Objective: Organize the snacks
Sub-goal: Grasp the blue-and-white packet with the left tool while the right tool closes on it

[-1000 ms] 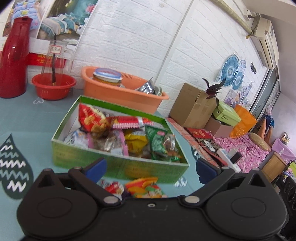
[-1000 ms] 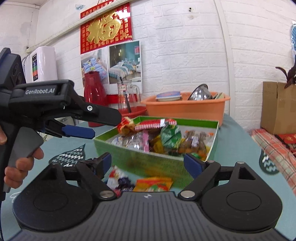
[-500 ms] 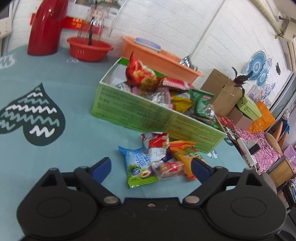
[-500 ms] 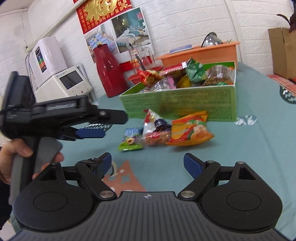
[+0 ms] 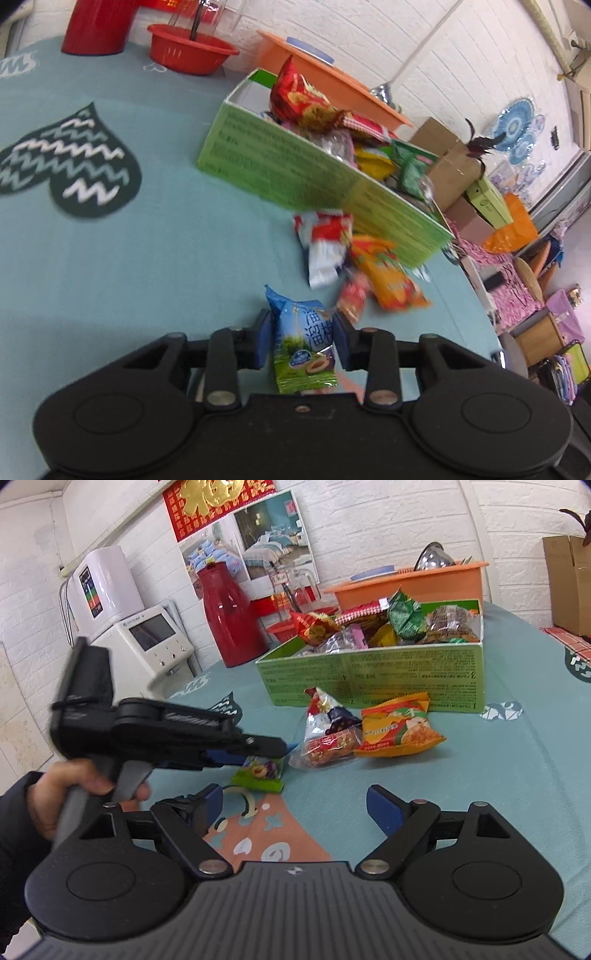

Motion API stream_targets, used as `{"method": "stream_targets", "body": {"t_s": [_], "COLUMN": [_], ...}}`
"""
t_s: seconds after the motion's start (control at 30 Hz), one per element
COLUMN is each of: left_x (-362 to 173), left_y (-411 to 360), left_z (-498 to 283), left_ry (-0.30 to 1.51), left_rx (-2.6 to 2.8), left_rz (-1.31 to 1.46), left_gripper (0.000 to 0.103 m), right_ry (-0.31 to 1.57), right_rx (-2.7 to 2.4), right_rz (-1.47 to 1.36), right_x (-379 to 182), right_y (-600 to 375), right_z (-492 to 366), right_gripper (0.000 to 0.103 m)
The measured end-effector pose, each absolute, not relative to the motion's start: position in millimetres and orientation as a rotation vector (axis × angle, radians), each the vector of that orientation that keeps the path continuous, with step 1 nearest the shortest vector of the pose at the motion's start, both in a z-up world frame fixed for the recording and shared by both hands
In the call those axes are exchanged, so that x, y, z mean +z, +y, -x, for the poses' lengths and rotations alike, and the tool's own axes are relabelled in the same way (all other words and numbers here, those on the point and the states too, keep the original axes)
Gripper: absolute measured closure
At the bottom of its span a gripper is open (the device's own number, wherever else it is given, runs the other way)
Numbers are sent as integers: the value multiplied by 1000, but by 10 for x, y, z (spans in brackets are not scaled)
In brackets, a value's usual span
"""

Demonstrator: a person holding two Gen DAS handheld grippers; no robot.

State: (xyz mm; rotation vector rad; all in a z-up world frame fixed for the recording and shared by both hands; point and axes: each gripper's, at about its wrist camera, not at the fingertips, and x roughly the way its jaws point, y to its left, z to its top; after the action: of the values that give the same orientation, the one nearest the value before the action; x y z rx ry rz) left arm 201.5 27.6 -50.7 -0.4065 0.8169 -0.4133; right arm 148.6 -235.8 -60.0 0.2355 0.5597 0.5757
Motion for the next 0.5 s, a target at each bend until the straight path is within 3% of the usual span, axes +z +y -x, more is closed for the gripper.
{"method": "stream_targets", "body": {"t_s": [0.03,0.07,0.1,0.13,0.5], "left_x": [-499,-486,-465,-451,-485], "left_y": [301,335,375,420,483], "left_z": [-1921,-1843,-1779,-1730,-1771], "left_ry": [807,792,771,754,783], "left_rx": [-404,-396,-394,-398,-468], "left_rz": [406,413,432,450,501], "left_gripper": [93,80,58,56,63], "right_ry": [568,575,580,584,631], "right_rx": [588,598,606,606,640], "right_rz": [-229,-221,-210,-202,-153], "right_x": [-610,-620,-627,-628,-620], "right_y": [-2315,-2276,-2221,-2175,-1778], "right_z": [-1484,-1481,-1471,-1467,-1568], "right_gripper": [0,0,0,0,1]}}
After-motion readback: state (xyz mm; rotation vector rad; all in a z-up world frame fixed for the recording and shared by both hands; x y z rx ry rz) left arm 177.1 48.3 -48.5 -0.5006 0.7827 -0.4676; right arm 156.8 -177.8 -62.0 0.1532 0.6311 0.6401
